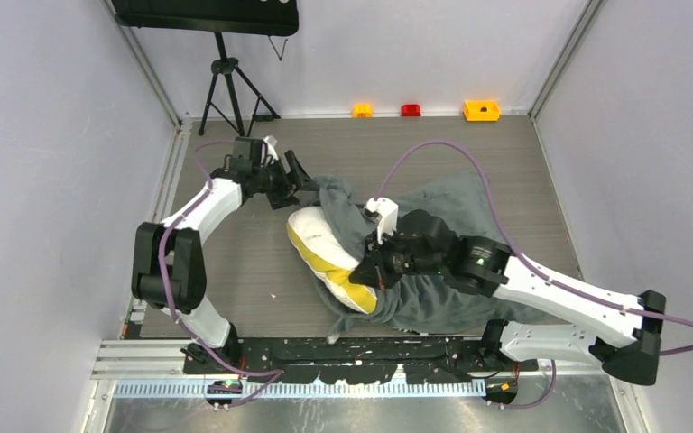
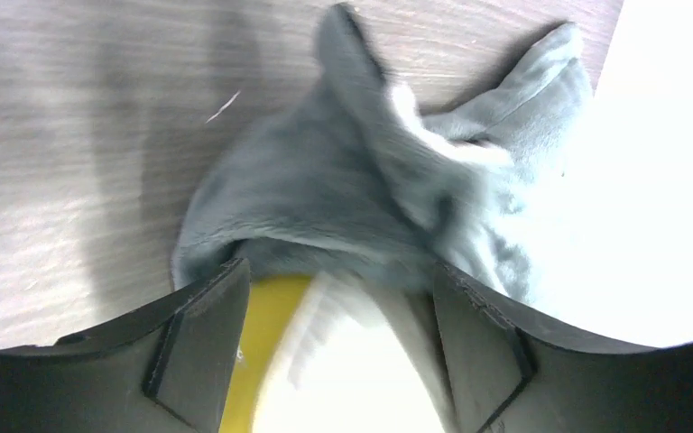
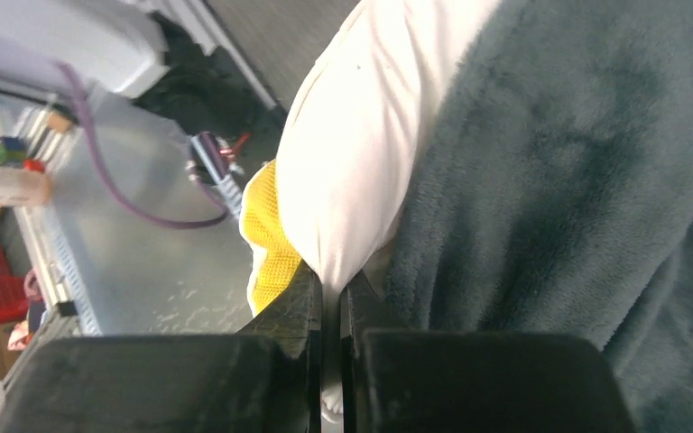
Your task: Remove the pillowcase from the pillow
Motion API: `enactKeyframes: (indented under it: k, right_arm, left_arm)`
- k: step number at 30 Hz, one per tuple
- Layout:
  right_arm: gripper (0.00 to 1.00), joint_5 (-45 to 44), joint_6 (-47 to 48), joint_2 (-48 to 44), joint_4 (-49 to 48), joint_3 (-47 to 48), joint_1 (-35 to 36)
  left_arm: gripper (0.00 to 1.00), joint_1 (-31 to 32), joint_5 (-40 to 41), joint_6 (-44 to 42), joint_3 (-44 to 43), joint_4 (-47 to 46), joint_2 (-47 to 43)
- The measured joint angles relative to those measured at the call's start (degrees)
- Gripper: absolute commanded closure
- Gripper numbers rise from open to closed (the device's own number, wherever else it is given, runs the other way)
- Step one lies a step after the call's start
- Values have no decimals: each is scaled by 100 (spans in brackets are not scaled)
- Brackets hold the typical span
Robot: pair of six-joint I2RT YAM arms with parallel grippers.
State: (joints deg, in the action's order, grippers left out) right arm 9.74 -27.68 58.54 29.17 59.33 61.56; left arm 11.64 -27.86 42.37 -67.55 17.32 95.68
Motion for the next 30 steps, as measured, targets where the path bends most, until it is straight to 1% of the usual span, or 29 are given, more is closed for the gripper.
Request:
enactKeyframes:
  k: [3, 6, 9, 12, 14, 15, 16, 19, 23, 26, 30]
  right_arm:
    - [100, -474, -214, 387, -85, -136, 31]
    - [100, -1005, -466, 820, -175, -149, 68]
    - [100, -1220, -616, 1150, -420, -149, 72]
    - [100, -1329, -702, 1434, -732, -149, 72]
    - [100, -1331, -715, 1567, -881, -149, 70]
    - [100, -1316, -715, 1620, -933, -149, 70]
    - [100, -1290, -713, 1665, -975, -149, 70]
    - [100, -1123, -710, 1832, -1110, -149, 70]
    - [100, -966, -713, 1934, -1182, -149, 70]
    - [100, -929, -710, 1939, -1200, -149, 70]
    - [100, -911, -710, 1937, -1200, -149, 70]
  left_arm:
    - [21, -243, 46, -107, 278, 319, -422]
    - [19, -804, 96, -55, 953, 455, -1255]
    - [18, -1373, 133, 96, 1613, 577, -2157]
    - [16, -1552, 61, 245, 1908, 844, -2846]
    - [8, -1539, -151, 385, 2009, 973, -3156]
    - [3, -1534, -323, 481, 2107, 970, -3320]
    - [1, -1534, -472, 579, 2229, 944, -3460]
    - [0, -1467, -852, 1097, 2887, 798, -3967]
    - [0, -1176, -949, 1633, 3416, 643, -4315]
    - [0, -748, -911, 1904, 3464, 446, -4299]
    - [0, -199, -855, 2162, 3471, -22, -3943]
